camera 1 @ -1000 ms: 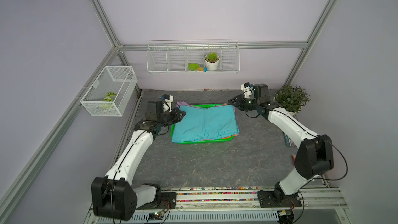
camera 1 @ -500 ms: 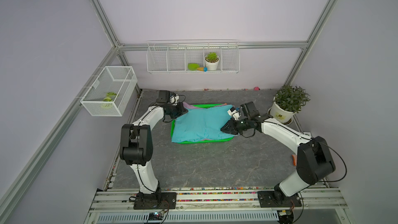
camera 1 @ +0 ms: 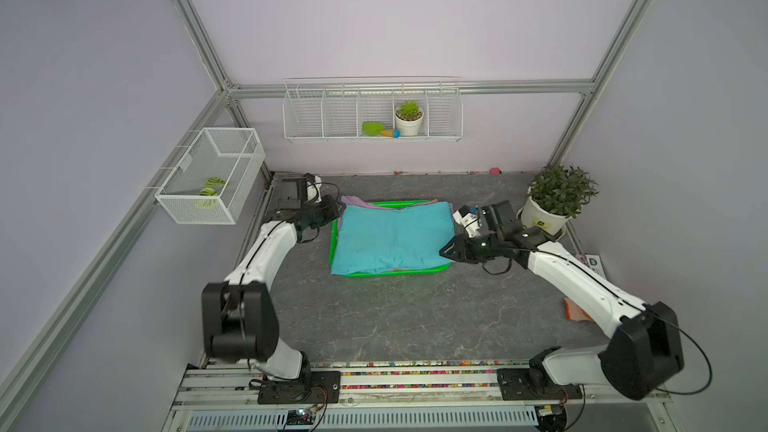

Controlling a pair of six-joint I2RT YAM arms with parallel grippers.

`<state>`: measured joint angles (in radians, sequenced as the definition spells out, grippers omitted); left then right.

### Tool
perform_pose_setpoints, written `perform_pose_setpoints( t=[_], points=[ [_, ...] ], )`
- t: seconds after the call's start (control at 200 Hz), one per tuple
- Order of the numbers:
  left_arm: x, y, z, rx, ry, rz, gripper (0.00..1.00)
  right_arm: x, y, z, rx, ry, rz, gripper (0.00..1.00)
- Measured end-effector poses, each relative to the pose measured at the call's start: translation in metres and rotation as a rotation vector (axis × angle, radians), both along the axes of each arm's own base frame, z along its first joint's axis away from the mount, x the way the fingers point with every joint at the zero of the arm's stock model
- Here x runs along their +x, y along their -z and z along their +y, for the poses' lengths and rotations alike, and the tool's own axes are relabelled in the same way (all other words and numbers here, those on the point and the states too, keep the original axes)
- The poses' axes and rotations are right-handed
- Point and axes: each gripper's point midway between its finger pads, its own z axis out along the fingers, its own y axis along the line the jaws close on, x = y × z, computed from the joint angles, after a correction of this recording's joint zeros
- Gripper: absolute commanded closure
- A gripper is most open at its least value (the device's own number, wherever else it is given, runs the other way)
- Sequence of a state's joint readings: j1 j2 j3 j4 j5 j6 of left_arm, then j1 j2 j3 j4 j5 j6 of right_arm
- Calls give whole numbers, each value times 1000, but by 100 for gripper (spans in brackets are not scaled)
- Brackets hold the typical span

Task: Put the folded long pants in the basket
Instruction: Adjust the long pant in the basket, then reset both arms

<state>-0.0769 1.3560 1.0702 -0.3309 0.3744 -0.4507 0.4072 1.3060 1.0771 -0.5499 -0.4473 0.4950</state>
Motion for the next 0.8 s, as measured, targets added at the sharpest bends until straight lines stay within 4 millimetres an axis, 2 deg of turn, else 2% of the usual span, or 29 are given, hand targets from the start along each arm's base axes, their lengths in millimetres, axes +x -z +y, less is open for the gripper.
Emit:
perform_pose_setpoints(
  t=[0.065,0.11,0.165,0.235,0.365,0.46,0.64,0.72,0.8],
  points=[
    [-29,-25,23,55,-117,-137,41,15,-16,-28,-83,126,-120,38],
    [-45,-32,40,88,-198,-213,39,24,-21,-47,-139,212,-195,36],
    [-63,-33,61,140,-299,-303,37,33,-16,-75,-223,327,-261,34],
    [-79,-12,84,208,-402,-342,35,37,11,-112,-353,455,-301,32],
    [-95,49,111,355,-496,-291,35,28,73,-169,-620,586,-307,29],
    [-95,74,118,429,-505,-262,34,25,91,-197,-771,638,-330,28],
    [-83,112,118,515,-456,-237,33,45,81,-238,-856,802,-425,28],
    [-74,114,116,543,-430,-260,32,40,95,-251,-879,829,-446,31],
    [-64,108,113,557,-413,-310,31,37,106,-254,-879,819,-489,29]
  ],
)
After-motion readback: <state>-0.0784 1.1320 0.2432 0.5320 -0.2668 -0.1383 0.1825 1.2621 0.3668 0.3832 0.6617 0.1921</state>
